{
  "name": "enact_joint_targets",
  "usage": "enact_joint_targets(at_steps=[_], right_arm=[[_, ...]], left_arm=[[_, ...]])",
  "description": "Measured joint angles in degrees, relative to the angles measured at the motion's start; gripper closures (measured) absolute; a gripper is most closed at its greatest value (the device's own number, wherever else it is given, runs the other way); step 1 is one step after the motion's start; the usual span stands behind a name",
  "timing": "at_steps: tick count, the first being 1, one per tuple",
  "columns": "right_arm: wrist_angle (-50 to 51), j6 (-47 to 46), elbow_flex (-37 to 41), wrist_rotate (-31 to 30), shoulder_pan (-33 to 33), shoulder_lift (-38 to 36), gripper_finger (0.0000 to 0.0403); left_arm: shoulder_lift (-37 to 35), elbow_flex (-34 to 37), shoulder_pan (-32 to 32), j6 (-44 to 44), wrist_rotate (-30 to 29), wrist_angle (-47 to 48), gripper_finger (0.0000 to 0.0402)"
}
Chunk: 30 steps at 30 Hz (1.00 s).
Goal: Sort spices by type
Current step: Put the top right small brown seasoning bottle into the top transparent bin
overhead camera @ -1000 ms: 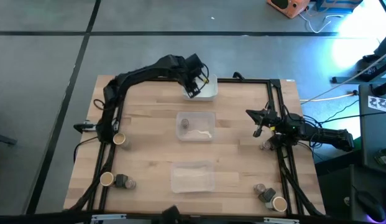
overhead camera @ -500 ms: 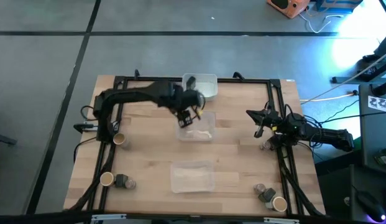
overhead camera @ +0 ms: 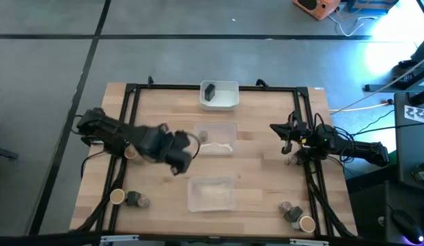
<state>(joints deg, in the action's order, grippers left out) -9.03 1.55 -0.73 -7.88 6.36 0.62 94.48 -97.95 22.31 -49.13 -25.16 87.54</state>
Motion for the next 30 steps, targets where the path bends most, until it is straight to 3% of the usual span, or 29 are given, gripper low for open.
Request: enact_joint_targets(at_steps=[9, 16, 23, 30], right_arm=[[3.69, -4.19, -3.5, 1.98, -0.01, 1.57, 0.0391], [5.41, -2.55, -10.98, 6.51, -0.02, 7.04, 0.0391], [19.77, -1.12, -24.92, 7.72, -0.01, 17.16, 0.0391], [39.52, -1.4, -39.88, 13.79, -0.03, 27.92, 0.0391]], left_arm=[[-6.29, 13.32, 12.84, -14.76, -5.96, -7.52, 0.0196], [-7.26, 21.63, 17.33, -22.68, -13.48, -10.81, 0.0196], [-7.26, 29.35, 17.85, -23.97, -16.2, -17.26, 0.0196], [-7.26, 35.39, 17.7, -22.48, -16.21, -25.76, 0.0196]])
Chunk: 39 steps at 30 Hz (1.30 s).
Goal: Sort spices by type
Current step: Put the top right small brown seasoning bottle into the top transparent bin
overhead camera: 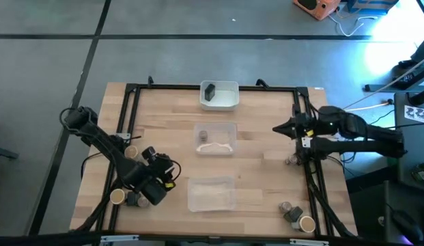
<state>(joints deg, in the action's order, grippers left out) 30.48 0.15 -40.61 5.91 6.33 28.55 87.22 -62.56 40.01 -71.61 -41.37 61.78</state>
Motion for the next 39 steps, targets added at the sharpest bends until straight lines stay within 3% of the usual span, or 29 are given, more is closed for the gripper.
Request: enact_joint_targets(at_steps=[7, 14, 20, 27, 31, 36, 39], right_arm=[[13.08, -3.22, -8.63, -0.9, -5.63, 9.18, 0.0391], [22.48, -10.62, -11.38, -8.64, -18.22, 17.13, 0.0391], [34.52, -20.12, -11.42, -13.82, -28.43, 23.97, 0.0391], [47.61, -34.91, -11.42, -12.87, -36.09, 29.42, 0.0391], [50.3, -42.27, -11.42, -12.39, -38.6, 30.65, 0.0391], [48.63, -41.87, -9.85, -11.87, -40.48, 30.61, 0.0387], [48.85, -41.89, -7.42, -10.84, -40.51, 30.59, 0.0363]], left_arm=[[-2.15, 5.94, -0.04, 0.58, 0.95, -8.97, 0.0196], [-6.89, 13.45, -1.32, 2.66, 1.1, -18.73, 0.0196], [-7.67, 15.72, -4.38, 6.87, 1.15, -24.57, 0.0196], [-7.63, 16.28, -7.19, 12.67, 1.24, -30.32, 0.0196], [-7.63, 16.26, -8.19, 16.56, 1.3, -33.4, 0.0196], [-7.63, 16.26, -8.68, 19.27, 1.3, -35.91, 0.0196], [-7.61, 16.26, -8.68, 19.38, 1.3, -35.89, 0.0196]])
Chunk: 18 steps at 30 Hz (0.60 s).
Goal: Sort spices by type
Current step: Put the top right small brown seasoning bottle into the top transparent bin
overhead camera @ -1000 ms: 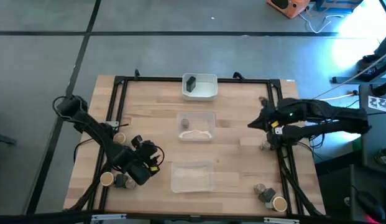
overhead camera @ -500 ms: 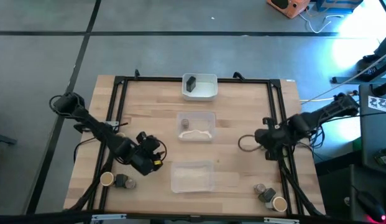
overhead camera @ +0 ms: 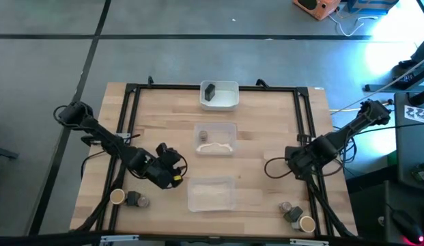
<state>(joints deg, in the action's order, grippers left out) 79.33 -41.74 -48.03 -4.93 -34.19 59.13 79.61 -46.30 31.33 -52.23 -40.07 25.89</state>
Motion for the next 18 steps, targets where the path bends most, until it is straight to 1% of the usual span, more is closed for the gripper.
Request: enact_joint_targets(at_steps=[4, 7, 12, 15, 18], right_arm=[[-0.28, 0.26, 3.68, 0.24, 0.01, 0.05, 0.0303], [-6.04, 3.29, 3.99, -1.34, 0.04, 0.18, 0.0253], [-5.5, 6.67, 4.31, -3.29, 0.08, 2.59, 0.0175], [-5.16, 9.7, 4.31, -3.67, 0.08, 4.97, 0.0143], [-5.09, 12.42, 4.31, -4.09, 0.67, 8.23, 0.0128]], left_arm=[[0.01, 0.0, 0.0, 0.18, 0.0, 0.0, 0.0196], [0.01, 0.0, 0.0, 0.19, 0.0, 0.02, 0.0196], [0.01, 0.0, 0.0, 0.2, 0.22, 0.02, 0.0196], [0.01, 0.0, 0.0, 0.2, 0.26, 0.04, 0.0196], [0.03, 0.0, 0.0, 0.39, 0.26, 0.04, 0.0196]])
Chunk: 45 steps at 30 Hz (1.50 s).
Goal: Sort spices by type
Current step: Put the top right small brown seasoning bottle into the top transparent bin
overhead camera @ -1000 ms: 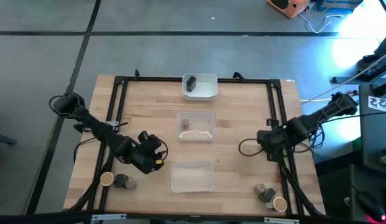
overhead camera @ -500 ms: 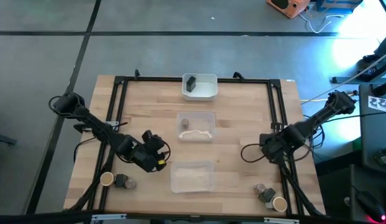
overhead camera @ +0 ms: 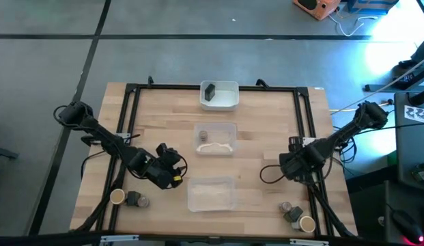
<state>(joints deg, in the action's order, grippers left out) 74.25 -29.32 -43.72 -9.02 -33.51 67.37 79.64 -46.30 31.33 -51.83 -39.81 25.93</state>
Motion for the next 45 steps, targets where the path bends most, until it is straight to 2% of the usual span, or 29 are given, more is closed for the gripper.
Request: enact_joint_targets(at_steps=[12, 21, 28, 35, 40, 45], right_arm=[[0.65, 10.7, -0.02, 3.82, 8.29, 12.18, 0.0144], [0.41, 14.97, 0.17, 4.08, 10.44, 17.34, 0.0162], [-0.08, 15.13, 2.05, 6.25, 10.44, 18.24, 0.0217], [0.2, 14.86, 0.46, 3.58, 10.29, 18.29, 0.0257], [1.57, 14.96, -3.78, 2.98, 10.29, 18.3, 0.0274], [2.07, 15.64, -9.82, 0.32, 10.29, 18.3, 0.0322]], left_arm=[[0.0, -0.01, 0.0, 0.01, 0.0, 0.02, 0.0196], [0.0, -0.02, 0.0, 2.54, 0.03, 0.04, 0.0196], [0.01, -0.02, 0.0, 2.75, 0.03, 0.07, 0.0196], [0.02, -0.02, 0.0, 2.8, 0.02, 0.05, 0.0196], [0.02, -0.02, 0.0, 2.8, 0.02, 0.06, 0.0196], [0.02, -0.02, 0.0, 2.84, 0.02, 0.04, 0.0196]])
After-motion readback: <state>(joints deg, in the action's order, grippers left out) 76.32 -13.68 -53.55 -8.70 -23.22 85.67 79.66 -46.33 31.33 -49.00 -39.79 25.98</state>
